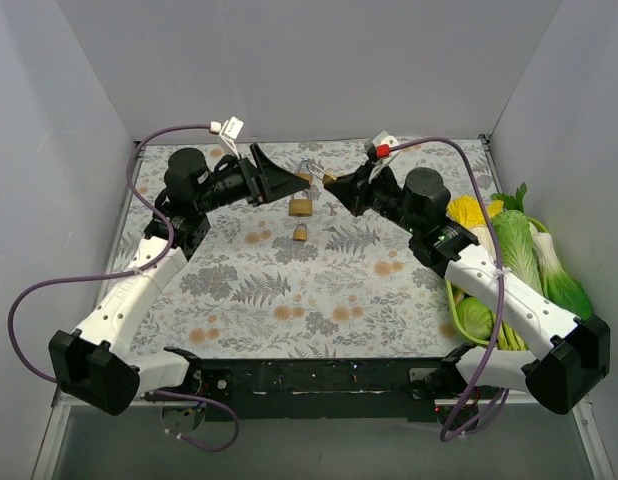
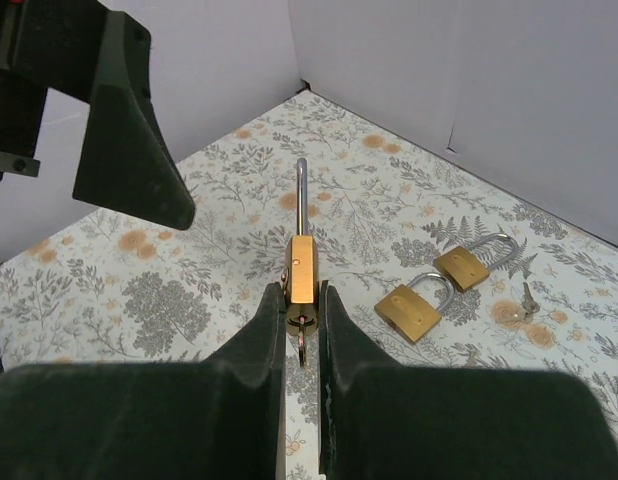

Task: Lock with the key
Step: Lock the lock, then place the lock at the center of the board, then place the key at the center of the board.

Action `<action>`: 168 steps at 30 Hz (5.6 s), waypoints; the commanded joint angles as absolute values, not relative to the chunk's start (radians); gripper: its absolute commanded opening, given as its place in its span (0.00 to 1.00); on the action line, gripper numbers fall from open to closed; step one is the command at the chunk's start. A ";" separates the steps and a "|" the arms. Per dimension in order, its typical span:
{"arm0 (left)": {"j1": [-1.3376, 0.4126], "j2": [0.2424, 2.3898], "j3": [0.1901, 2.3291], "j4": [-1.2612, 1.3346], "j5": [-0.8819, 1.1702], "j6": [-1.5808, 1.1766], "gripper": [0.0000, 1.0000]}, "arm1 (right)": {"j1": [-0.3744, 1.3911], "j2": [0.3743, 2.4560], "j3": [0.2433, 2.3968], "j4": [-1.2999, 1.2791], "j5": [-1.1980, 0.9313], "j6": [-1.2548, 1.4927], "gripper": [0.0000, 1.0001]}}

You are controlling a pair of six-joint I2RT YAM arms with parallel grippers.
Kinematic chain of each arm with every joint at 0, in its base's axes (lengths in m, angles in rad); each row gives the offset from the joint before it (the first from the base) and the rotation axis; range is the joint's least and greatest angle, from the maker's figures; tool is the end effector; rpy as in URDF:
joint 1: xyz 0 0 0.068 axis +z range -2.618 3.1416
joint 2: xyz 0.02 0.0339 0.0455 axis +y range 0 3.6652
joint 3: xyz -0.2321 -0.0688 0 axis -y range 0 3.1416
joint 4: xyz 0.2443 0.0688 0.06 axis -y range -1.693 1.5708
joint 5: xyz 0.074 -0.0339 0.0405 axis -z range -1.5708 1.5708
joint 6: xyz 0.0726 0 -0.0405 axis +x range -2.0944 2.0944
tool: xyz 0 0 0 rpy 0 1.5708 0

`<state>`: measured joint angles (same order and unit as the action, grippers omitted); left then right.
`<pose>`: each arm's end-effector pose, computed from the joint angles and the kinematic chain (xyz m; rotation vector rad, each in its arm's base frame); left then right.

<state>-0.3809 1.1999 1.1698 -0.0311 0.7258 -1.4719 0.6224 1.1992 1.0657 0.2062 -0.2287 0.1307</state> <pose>0.2698 -0.1600 0.3746 -0.4113 2.0037 -1.8879 0.2587 0.2059 0.3672 -0.5586 1.4456 0.7725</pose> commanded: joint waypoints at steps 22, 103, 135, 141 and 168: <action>-0.382 1.301 1.123 0.121 0.621 -1.873 0.65 | 0.871 1.301 1.140 0.417 0.184 0.048 0.01; -0.367 1.252 1.042 0.063 0.600 -1.809 0.00 | 0.841 1.382 1.358 -0.095 -0.051 -0.147 0.28; -0.273 1.356 1.103 -0.276 0.578 -1.399 0.00 | 0.753 1.261 0.933 -0.124 -0.078 0.308 0.01; -0.334 1.402 1.075 -0.437 0.539 -1.255 0.00 | 0.669 1.397 0.884 -0.032 -0.156 0.360 0.01; -0.543 1.850 1.295 -0.689 0.301 -1.141 0.01 | 0.588 1.746 0.940 0.032 -0.258 0.518 0.09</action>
<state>-0.5369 1.8267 1.2224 -0.6346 0.3401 -1.1755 0.5896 1.7161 0.9066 0.0051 -0.2501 0.4801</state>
